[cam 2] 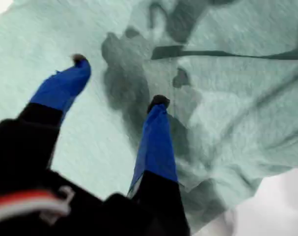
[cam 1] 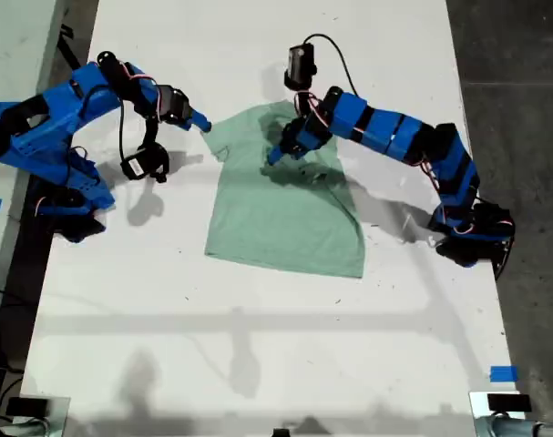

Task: Fold tshirt

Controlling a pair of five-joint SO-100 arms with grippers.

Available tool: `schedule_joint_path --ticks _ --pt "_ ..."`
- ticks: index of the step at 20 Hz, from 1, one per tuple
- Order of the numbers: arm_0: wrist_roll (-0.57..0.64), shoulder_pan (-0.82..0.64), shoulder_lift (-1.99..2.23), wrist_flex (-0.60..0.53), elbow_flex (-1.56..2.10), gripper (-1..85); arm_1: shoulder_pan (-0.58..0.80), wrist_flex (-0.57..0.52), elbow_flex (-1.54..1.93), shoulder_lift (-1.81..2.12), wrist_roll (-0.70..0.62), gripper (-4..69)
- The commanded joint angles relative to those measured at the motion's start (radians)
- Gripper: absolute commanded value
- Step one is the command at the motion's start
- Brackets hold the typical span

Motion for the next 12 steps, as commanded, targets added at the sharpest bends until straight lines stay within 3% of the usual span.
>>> schedule_joint_path --ticks 1,3,6,9,12 --pt "-0.018 0.011 0.037 0.026 -0.051 18.6 -0.017 0.127 -0.075 0.103 -0.023 45.1" --pt "-0.018 0.009 0.031 0.049 -0.086 19.6 -0.015 0.221 -0.015 0.224 -0.034 36.7" --pt "-0.018 0.000 -0.005 0.126 -0.186 20.5 -0.026 0.344 0.043 0.370 -0.046 34.7" --pt "-0.011 -0.008 -0.077 0.193 -0.291 24.7 -0.052 0.347 0.196 0.520 -0.034 34.0" --pt "0.014 -0.032 -0.193 0.129 -0.287 28.7 -0.077 0.319 0.354 0.637 -0.006 33.6"
